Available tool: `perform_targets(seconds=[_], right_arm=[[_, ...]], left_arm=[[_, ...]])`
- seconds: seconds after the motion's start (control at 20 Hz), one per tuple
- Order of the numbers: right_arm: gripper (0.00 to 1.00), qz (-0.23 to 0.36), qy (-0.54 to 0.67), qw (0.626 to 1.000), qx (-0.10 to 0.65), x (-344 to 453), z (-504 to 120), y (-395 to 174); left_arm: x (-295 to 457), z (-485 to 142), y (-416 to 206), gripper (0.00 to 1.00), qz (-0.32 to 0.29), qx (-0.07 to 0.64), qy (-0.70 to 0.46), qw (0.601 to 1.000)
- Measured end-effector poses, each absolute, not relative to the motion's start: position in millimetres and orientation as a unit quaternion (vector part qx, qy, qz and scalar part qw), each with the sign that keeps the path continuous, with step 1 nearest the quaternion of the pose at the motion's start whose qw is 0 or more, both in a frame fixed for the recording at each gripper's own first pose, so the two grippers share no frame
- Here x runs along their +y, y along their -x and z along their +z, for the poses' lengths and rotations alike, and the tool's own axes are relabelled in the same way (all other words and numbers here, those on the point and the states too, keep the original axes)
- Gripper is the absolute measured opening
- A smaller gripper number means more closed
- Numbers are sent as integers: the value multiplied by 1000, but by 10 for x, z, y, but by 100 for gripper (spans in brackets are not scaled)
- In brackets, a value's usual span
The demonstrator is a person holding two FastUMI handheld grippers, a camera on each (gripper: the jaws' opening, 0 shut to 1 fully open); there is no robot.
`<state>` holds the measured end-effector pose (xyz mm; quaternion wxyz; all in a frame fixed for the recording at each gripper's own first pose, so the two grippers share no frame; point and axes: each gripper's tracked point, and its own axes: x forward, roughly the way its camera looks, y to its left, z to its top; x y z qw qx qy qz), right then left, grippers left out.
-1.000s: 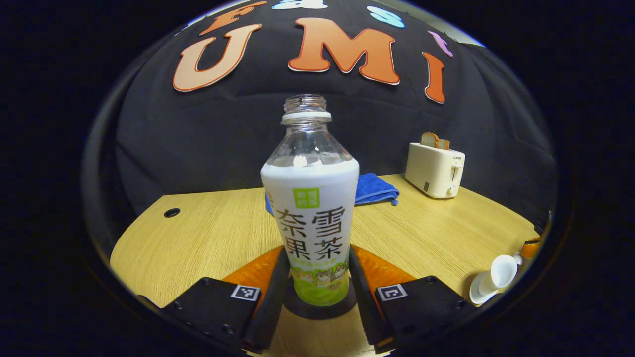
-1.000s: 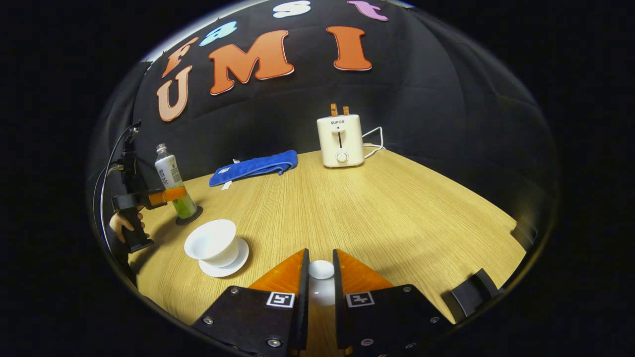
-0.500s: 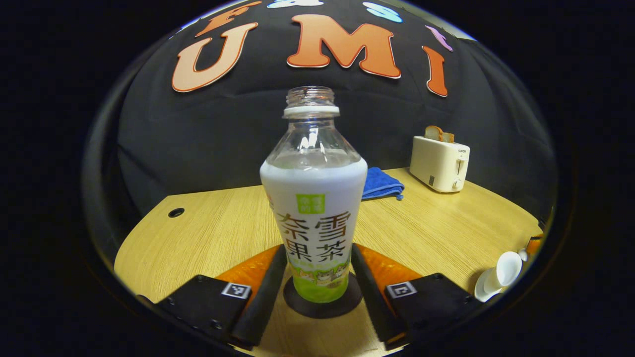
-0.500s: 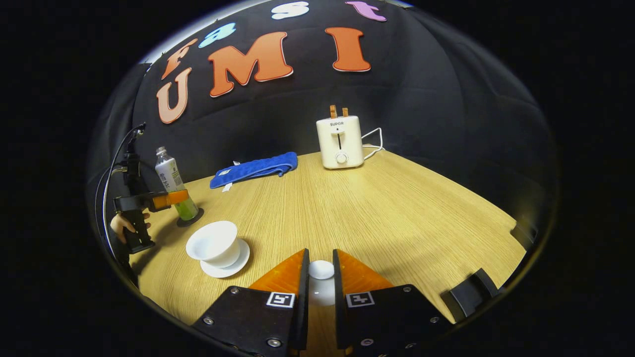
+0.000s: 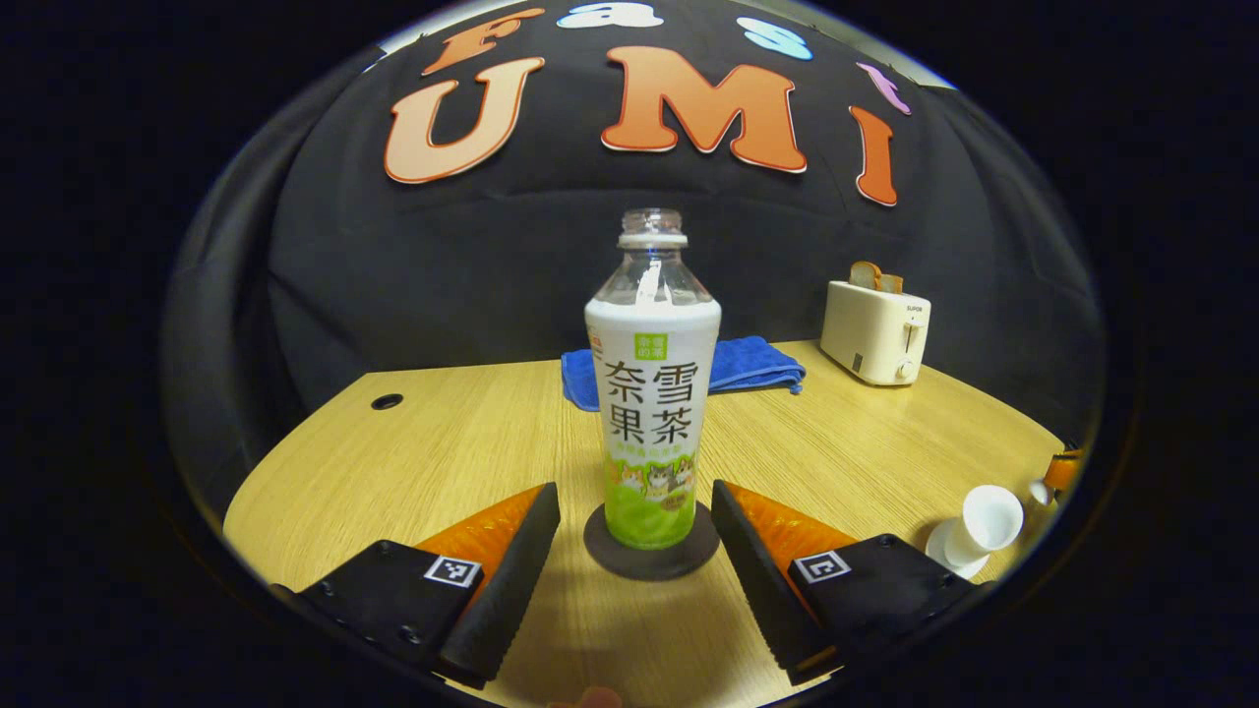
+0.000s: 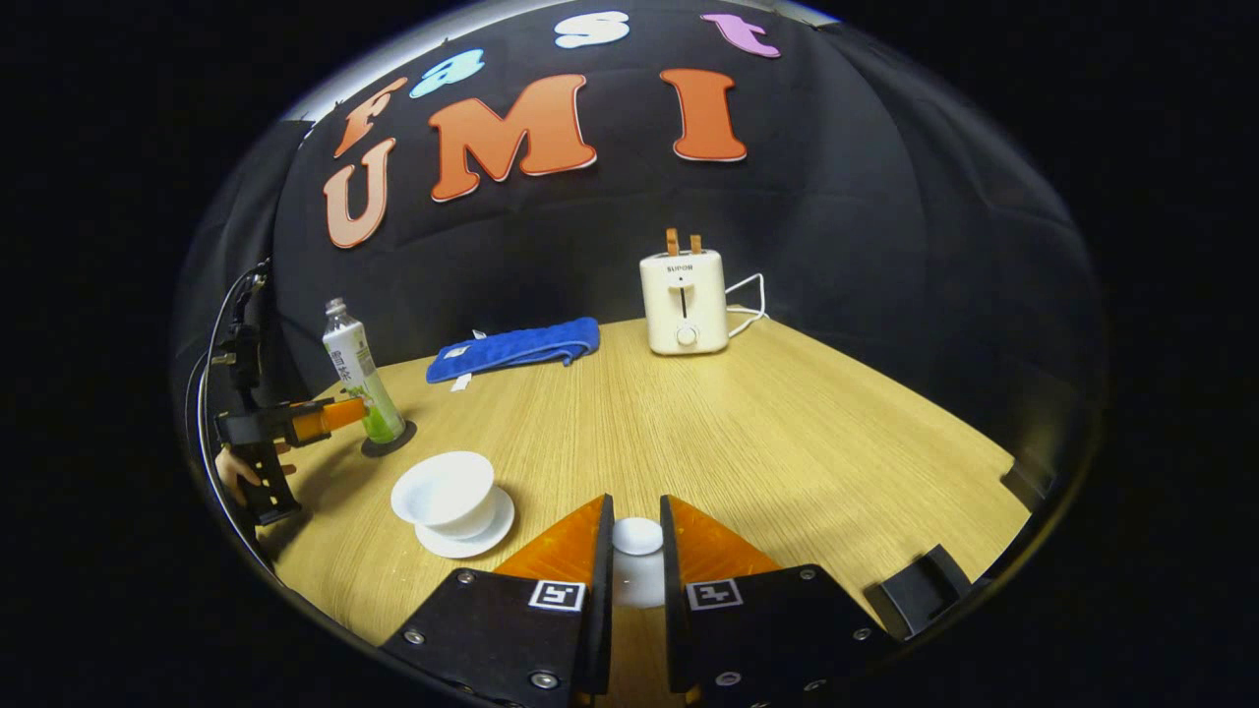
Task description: Open the teacup lid with one hand, grasp the water bottle and pour water into the teacup with the other hand; after pouring, place the water bottle on the coaster and then close the teacup lid.
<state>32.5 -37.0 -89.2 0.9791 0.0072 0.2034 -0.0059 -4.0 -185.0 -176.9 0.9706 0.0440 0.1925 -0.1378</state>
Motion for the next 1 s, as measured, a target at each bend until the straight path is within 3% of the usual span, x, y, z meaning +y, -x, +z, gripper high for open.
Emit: perform_targets(seconds=[0.35, 0.4, 0.5, 0.8, 0.85, 1.0], right_arm=[[23, 70, 6, 986, 154, 412, -525, -560], [19, 82, 8, 985, 151, 541, -533, -600], [23, 100, 21, 982, 156, 773, -642, -671], [24, 102, 47, 978, 176, 917, -939, -791], [23, 102, 46, 978, 178, 935, -970, -797], [23, 102, 55, 977, 178, 955, -1007, -829]], left_arm=[[-1390, -1374, 659, 99, -105, 160, -25, 981], [-1309, -1346, 719, 94, -98, 157, -22, 982], [-1151, -1277, 852, 99, -88, 147, -19, 985], [-924, -1194, 919, 98, -79, 137, -13, 987], [-909, -1187, 926, 94, -77, 137, -13, 987], [-914, -1214, 945, 98, -79, 140, -15, 987]])
